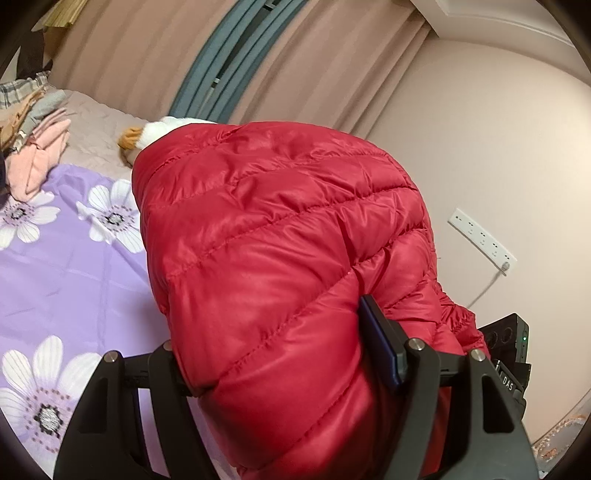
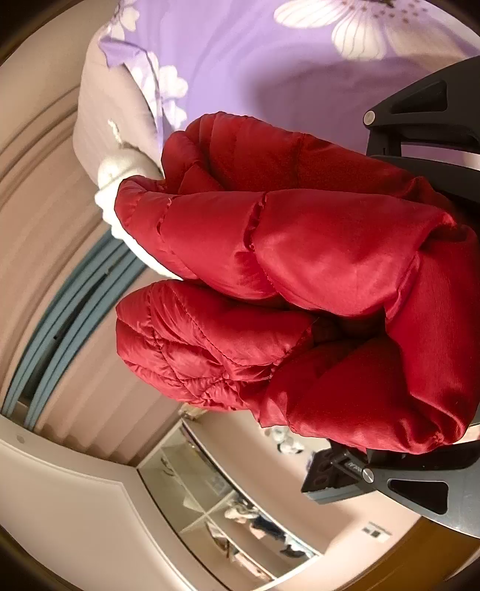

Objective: Fold large clothes
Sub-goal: 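Hold the lifted red jacket up with both grippers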

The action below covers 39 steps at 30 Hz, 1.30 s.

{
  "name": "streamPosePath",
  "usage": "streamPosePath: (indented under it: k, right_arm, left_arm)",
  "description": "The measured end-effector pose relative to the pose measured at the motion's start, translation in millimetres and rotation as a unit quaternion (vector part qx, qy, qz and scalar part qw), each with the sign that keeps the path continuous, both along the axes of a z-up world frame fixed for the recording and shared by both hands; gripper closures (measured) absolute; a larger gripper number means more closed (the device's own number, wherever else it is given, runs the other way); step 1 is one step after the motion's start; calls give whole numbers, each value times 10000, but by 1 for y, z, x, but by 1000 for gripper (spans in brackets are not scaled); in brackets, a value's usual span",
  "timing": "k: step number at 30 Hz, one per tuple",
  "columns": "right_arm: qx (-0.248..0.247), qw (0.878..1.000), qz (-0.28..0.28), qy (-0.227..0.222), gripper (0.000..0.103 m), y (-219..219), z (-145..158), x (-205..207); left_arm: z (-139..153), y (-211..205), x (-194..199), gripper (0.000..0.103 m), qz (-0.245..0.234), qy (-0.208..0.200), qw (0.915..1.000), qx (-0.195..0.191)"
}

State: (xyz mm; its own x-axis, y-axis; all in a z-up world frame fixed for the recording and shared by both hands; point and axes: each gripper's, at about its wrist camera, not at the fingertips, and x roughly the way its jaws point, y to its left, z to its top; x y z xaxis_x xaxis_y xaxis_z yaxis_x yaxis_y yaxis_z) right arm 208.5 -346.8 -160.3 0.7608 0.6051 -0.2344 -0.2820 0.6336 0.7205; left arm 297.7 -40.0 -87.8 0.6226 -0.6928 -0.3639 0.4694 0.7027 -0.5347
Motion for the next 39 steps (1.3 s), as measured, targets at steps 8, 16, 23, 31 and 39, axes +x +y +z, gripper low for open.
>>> streamPosePath:
  k: [8, 16, 23, 31, 39]
  right_arm:
    - [-70, 9997, 204, -74, 36, 24, 8, 9]
    - [-123, 9989, 426, -143, 36, 51, 17, 21]
    - [-191, 9981, 576, -123, 36, 69, 25, 31]
    - [-354, 9966, 725, -153, 36, 80, 37, 40]
    - [-666, 9944, 744, -359, 36, 93, 57, 44]
  left_arm:
    - [-2, 4, 1, 33, 262, -56, 9996, -7]
    - [0, 5, 2, 33, 517, -155, 9985, 81]
    - [0, 8, 2, 33, 696, -142, 9975, 55]
    - [4, 9, -1, 33, 882, -233, 9958, 61]
    - [13, 15, 4, 32, 959, -384, 9946, 20]
